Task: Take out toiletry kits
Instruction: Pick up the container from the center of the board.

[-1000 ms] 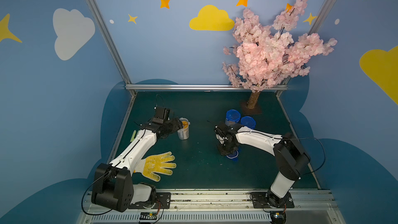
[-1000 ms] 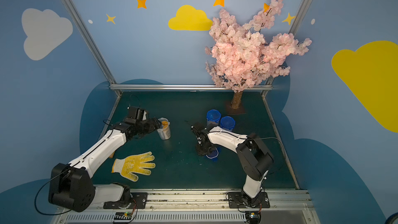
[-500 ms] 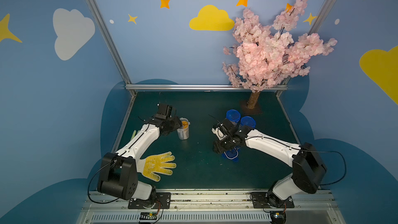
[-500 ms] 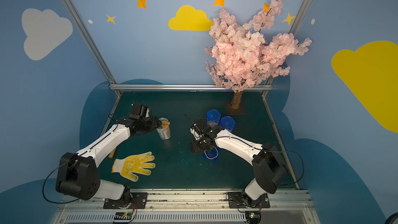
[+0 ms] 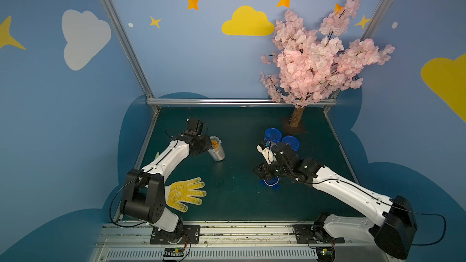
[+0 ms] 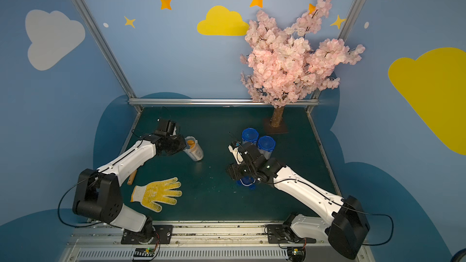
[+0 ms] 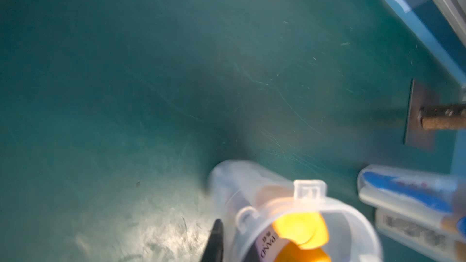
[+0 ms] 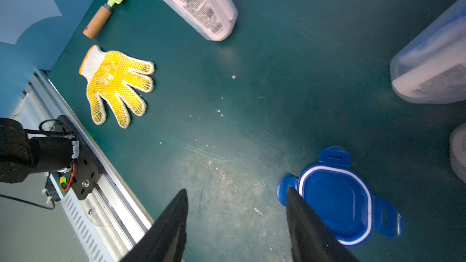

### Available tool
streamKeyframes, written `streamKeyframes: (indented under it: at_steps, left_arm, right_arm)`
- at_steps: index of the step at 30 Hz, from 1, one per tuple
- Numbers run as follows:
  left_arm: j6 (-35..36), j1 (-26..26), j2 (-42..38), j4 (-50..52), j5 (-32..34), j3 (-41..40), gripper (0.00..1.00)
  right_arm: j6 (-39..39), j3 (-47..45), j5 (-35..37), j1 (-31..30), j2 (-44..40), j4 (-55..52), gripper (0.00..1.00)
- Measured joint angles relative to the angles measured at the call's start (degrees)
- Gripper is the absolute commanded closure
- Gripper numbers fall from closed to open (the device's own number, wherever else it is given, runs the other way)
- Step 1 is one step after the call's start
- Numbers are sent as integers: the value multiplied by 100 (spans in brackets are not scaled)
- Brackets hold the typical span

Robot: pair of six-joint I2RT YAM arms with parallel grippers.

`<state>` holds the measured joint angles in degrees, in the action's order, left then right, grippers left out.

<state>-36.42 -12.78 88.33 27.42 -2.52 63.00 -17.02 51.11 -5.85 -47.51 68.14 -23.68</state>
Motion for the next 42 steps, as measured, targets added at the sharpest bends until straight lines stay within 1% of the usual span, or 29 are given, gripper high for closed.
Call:
streamKeyframes:
  at_steps: [6,7,8,13,18,21,27,32,36,42]
  left_arm:
    - [20,-2,0,221,-144,0,98]
    - [22,-2,0,260,-214,0,98]
    - [20,2,0,295,-332,0,98]
    - [2,50,0,404,-1279,31,98]
    - [-39,50,0,452,-2369,168,98]
    - [-44,50,-7,505,-2874,181,98]
    - [-46,50,-28,675,-3585,181,98]
    - [-37,39,-120,767,-3980,181,98]
    - [-20,39,-214,896,-4153,181,98]
    - [-22,136,-297,892,-4135,170,98]
  right_arm:
    - [258,-142,81,-2,-76,374,34]
    - [304,-157,83,-2,-76,422,28]
    - [367,-164,90,-7,-66,466,23]
    - [752,-164,177,-111,20,682,23]
    - [1342,-162,352,-398,149,844,23]
    - [1757,-125,437,-562,280,911,23]
    - [2461,262,501,-673,782,1182,23]
    - [2745,782,540,-675,1296,1346,23]
    - [2870,1220,643,-669,1685,1318,23]
    - [2949,1694,680,-693,2009,1003,23]
